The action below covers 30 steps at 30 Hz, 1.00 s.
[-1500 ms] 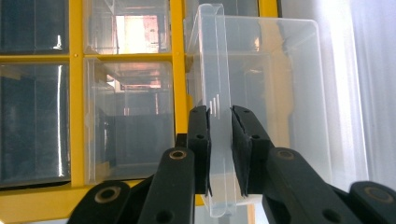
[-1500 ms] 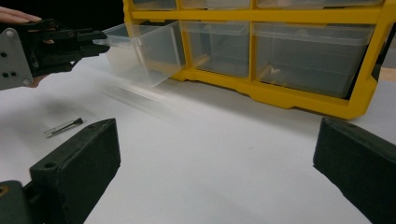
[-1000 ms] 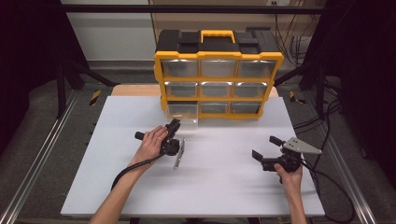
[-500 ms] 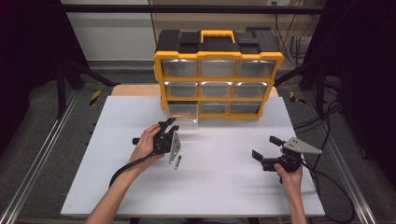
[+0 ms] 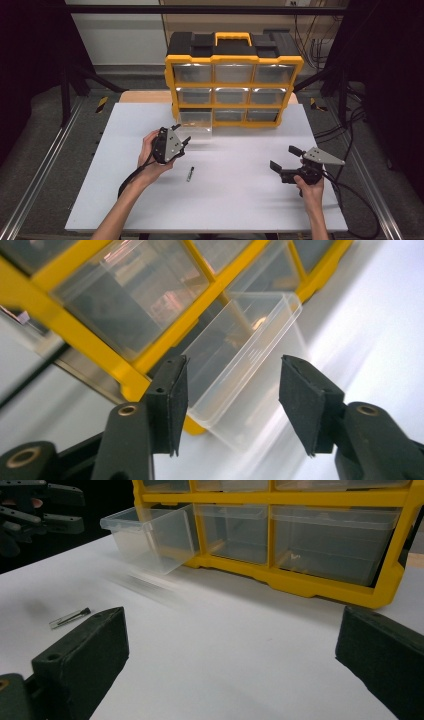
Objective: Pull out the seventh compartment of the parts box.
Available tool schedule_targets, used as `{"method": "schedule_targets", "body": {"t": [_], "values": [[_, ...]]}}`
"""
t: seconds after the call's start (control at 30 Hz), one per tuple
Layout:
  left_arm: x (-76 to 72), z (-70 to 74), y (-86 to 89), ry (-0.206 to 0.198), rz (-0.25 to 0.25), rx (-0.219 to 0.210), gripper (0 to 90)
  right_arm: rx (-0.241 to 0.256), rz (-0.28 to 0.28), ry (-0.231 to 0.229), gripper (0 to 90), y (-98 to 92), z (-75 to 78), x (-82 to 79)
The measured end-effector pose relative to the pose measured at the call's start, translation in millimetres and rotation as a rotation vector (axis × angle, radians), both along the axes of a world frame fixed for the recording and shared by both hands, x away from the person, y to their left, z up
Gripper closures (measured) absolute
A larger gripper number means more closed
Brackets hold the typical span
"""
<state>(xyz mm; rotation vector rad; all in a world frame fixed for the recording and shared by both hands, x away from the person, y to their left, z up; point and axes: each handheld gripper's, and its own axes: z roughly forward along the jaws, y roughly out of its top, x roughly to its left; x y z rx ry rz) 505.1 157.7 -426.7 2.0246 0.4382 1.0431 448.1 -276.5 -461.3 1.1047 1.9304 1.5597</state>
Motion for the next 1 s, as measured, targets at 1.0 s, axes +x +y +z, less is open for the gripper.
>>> {"method": "schedule_targets", "body": {"t": [1.0], "values": [[-31.8,11.4,43.2,0.243,-0.107,-0.479,10.8,-0.005,0.005,0.000,1.2,0.6,-0.3,0.1]]}}
